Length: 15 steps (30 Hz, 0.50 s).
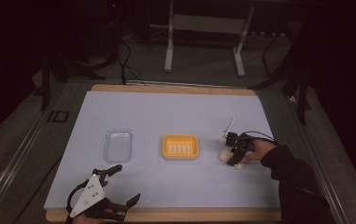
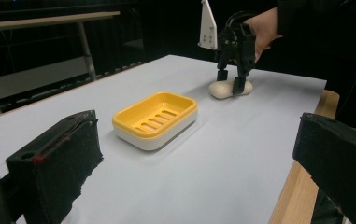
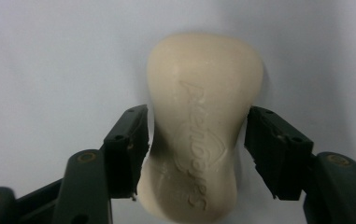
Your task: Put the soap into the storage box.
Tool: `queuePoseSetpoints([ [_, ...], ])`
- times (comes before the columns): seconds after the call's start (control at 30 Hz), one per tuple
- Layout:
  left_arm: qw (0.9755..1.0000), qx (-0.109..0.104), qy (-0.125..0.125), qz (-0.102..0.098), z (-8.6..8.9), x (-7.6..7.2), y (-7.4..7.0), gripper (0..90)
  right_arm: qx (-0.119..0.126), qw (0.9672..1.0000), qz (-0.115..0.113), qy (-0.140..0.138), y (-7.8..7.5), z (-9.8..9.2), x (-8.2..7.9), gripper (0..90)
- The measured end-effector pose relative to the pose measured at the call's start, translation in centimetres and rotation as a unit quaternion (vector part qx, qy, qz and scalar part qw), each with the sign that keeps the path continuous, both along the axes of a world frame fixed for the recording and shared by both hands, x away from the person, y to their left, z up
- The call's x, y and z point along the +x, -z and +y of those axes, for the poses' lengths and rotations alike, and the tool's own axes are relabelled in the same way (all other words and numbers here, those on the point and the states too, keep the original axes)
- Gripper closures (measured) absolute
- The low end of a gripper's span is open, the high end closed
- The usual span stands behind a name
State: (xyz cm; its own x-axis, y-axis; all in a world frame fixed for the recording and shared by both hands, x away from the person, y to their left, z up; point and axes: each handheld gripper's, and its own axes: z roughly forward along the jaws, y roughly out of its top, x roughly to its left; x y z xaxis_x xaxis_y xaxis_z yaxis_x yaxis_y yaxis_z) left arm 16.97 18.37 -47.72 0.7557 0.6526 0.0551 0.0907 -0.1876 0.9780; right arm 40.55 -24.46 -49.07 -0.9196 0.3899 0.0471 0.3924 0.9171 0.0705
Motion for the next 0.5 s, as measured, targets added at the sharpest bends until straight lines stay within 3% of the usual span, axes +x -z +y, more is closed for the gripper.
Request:
queuePoseSetpoints([
  [0.23, 1.0, -0.001, -0.001, 0.001, -0.02, 0.02, 0.02, 1.1, -0.014, 0.9999, 0.007, 0.004, 0.51, 0.03, 0.0, 45.1],
  [0.5, 1.0, -0.002, -0.003, 0.003, -0.08, 0.11, 0.03, 1.1, -0.039, 0.9992, -0.01, 0.004, 0.6, 0.62, -0.29, 48.9],
])
